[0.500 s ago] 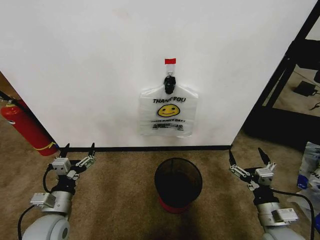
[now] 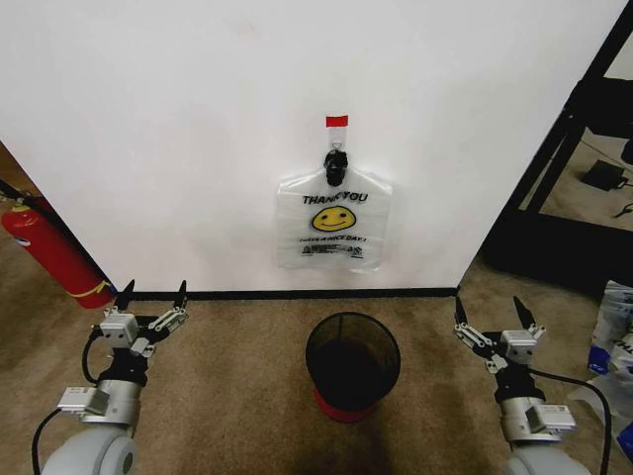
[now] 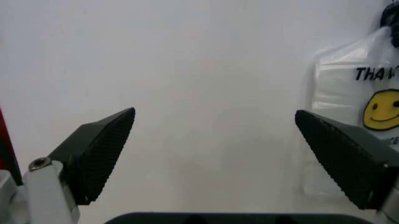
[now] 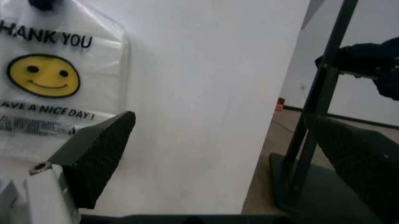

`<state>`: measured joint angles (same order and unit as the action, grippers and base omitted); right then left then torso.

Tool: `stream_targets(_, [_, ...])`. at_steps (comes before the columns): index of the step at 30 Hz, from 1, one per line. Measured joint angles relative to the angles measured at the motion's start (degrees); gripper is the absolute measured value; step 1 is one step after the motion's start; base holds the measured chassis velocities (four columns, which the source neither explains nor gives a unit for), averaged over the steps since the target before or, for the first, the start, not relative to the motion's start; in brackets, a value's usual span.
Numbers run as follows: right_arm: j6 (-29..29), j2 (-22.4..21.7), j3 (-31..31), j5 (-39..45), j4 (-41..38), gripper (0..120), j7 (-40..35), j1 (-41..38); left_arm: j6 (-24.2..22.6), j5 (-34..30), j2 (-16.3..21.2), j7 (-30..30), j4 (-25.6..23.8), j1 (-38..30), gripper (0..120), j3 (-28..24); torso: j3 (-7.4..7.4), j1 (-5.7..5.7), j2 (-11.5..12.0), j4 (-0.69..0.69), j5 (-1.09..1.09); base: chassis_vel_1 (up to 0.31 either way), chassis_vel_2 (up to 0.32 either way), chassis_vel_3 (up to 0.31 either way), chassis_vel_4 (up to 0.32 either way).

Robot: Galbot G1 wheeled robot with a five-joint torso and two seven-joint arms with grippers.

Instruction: Pick up the garbage bag from the wall and place it over the trash bin.

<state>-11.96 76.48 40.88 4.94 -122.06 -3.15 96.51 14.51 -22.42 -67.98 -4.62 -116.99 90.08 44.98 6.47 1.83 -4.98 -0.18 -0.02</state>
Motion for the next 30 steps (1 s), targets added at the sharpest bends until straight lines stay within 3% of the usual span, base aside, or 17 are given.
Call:
stream_targets(4, [-1.1,-0.9,0.9,1.9,0.6,100,1.5,0.7,0.9,-3.3,4.1,-1.3,1.0,-1.0,100,0.2,0.0,0.0,0.0,0.0,0.02,0.0,0.0,0.0,0.0])
stream_targets(10, [-2.6,0.1,-0.1,7.8,2.8,100,3.4,-0.2,-1.1,-7.8,2.0,-1.5,-1.8,0.3,100,-1.5,0.0,0.0,0.0,0.0,0.02,0.0,0.0,0.0,0.0])
stream_targets(13, [-3.4,-2.0,-2.5,18.9,5.2,100,6.0,-3.7,-1.1,-6.1,-0.4,-0.8,-3.0,1.5,100,-2.2,0.0,0.0,0.0,-0.01,0.02,0.0,0.0,0.0,0.0])
stream_targets(14, [-3.4,-2.0,-2.5,18.9,5.2,100,6.0,-3.7,-1.1,-6.1,-0.4,-0.8,-3.0,1.5,100,-2.2,0.0,0.0,0.0,-0.01,0.02,0.0,0.0,0.0,0.0])
stream_targets(17, [-3.6,-5.8,-5.7,33.7,8.3,100,7.7,-10.2,-1.3,-4.2,-1.7,-0.7,-5.3,3.5,100,-1.9,0.0,0.0,0.0,0.04,0.02,0.0,0.0,0.0,0.0])
stream_targets(20, [-4.3,-9.0,-9.6,48.9,15.6,100,10.2,-19.0,-2.0,-2.3,-3.2,-0.6,-7.5,5.3,100,-0.9,0.0,0.0,0.0,0.0,0.03,0.0,0.0,0.0,0.0])
stream_targets(21, [-4.3,-9.0,-9.6,48.9,15.6,100,10.2,-19.0,-2.0,-2.3,-3.2,-0.6,-7.5,5.3,100,-0.9,0.0,0.0,0.0,0.0,0.03,0.0,0.0,0.0,0.0])
stream_targets(27, [-4.1,-10.0,-19.0,69.7,28.4,100,15.2,-36.6,-2.4,0.9,-7.6,-0.6,-9.2,7.9,100,0.8,0.01,0.01,0.0,0.03,0.03,0.0,0.0,0.0,0.0])
stream_targets(30, [-2.9,-9.1,-21.5,73.7,30.0,100,17.7,-40.0,-2.4,1.6,-9.0,-0.6,-9.2,8.4,100,1.0,0.01,0.01,0.0,0.01,0.03,0.0,0.0,0.0,0.0])
